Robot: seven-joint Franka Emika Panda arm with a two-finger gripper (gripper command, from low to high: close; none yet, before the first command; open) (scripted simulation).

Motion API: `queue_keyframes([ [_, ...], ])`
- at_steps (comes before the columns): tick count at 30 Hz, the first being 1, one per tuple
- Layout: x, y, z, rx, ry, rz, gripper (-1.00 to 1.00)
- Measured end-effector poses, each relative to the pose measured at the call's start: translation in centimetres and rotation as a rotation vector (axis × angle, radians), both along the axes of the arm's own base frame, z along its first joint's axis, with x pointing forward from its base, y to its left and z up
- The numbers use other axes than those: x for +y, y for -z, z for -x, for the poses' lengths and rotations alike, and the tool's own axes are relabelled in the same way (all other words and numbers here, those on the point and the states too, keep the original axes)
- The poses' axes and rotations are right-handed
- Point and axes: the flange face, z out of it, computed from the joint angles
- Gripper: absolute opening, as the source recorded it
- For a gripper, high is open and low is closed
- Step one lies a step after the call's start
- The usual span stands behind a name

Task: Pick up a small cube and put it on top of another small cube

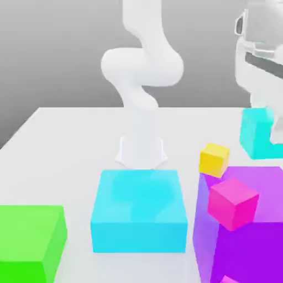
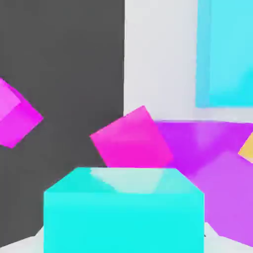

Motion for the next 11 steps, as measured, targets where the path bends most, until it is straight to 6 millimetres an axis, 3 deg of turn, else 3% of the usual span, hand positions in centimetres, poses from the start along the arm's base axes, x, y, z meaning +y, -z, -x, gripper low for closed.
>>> queue_keyframes([
  [1,-0.7,1.6,-0.2,0.003,0.015,0.003,-1.00],
  [2,-0.9,3.0,-0.1,0.004,0.019,0.003,1.00],
  [8,0.2,3.8,0.2,0.006,-0.002,0.003,1.00],
  [11,2.8,0.6,0.8,0.007,-0.051,0.004,1.00],
])
